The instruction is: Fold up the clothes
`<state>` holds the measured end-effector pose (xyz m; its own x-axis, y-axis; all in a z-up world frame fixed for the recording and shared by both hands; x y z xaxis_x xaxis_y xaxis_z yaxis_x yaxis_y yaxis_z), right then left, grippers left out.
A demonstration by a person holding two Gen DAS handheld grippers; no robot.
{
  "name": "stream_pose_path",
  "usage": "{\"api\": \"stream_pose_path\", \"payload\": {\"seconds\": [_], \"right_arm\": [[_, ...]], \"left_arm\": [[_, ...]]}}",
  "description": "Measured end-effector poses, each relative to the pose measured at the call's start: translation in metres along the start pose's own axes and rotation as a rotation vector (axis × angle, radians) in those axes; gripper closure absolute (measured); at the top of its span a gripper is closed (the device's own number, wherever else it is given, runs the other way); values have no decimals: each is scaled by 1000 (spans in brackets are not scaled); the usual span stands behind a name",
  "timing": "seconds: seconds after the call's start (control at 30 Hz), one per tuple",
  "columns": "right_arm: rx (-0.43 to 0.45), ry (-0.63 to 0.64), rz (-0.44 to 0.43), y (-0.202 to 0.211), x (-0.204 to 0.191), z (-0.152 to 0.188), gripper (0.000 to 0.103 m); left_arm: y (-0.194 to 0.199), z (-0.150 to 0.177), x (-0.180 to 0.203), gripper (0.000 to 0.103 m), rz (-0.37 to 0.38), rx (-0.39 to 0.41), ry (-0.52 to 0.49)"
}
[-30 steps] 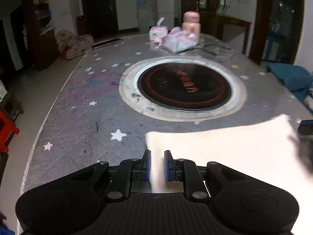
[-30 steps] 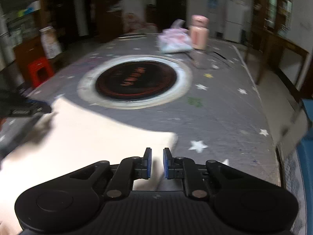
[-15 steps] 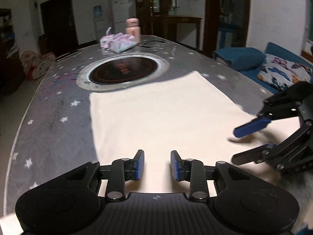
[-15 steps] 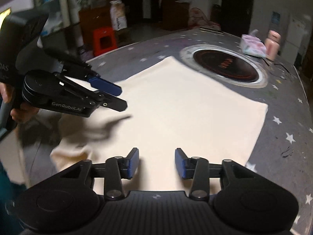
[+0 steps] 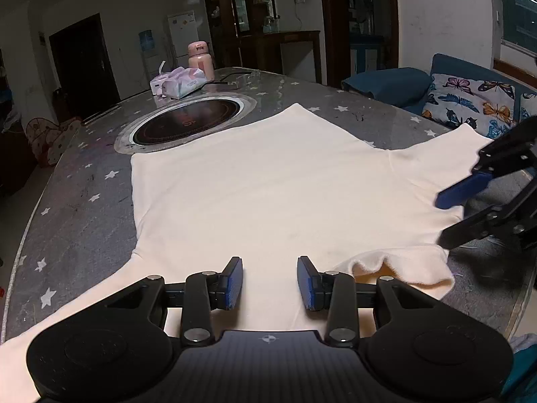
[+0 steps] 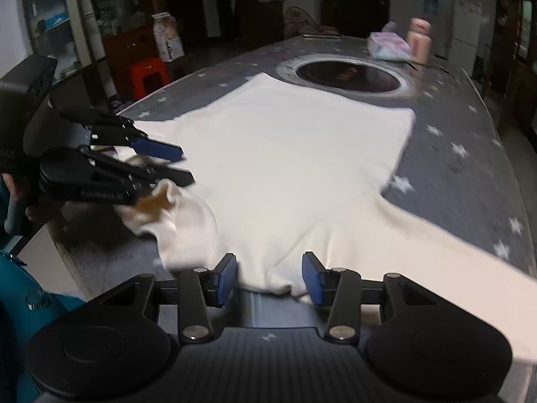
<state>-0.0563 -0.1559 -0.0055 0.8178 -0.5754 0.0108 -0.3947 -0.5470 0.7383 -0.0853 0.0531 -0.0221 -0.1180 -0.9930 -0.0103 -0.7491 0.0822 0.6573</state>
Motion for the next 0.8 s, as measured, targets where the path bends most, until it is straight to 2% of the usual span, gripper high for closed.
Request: {"api": "stream_pose_path", "payload": {"seconds": [0.17, 0.3, 0.43, 0.47, 0.63, 0.8], "right_arm": [[73, -116, -7, 25, 20, 4, 60], [77, -185, 83, 31, 43, 14, 60], [40, -257, 161, 26, 64, 33, 61], [32, -257, 184, 27, 66, 37, 64], [16, -280, 295, 39, 82, 52, 65], [25, -367, 425, 58, 107, 70, 65]], "left_arm": [[7, -16, -1, 64, 12, 24, 12], [6, -32, 6, 64, 62, 42, 30], [-5, -41, 30, 64, 112, 38, -3], [-7, -42, 37, 64, 125, 37, -13], [-22, -42, 68, 64, 177, 15, -73], [-33, -35, 89, 64, 210, -20, -110]]}}
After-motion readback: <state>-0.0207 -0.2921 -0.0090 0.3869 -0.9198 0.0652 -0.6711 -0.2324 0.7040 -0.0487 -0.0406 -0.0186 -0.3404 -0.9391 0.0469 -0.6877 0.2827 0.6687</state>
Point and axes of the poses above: each gripper's, at about its wrist camera, not at the fingertips, and y roughly against the way its jaws point, x to its right, z to its underside, the point moved 1 cm from there along -y, roughly the way its jaws point, and after that the axes turned 8 degrees about y, right-handed, at the moved point
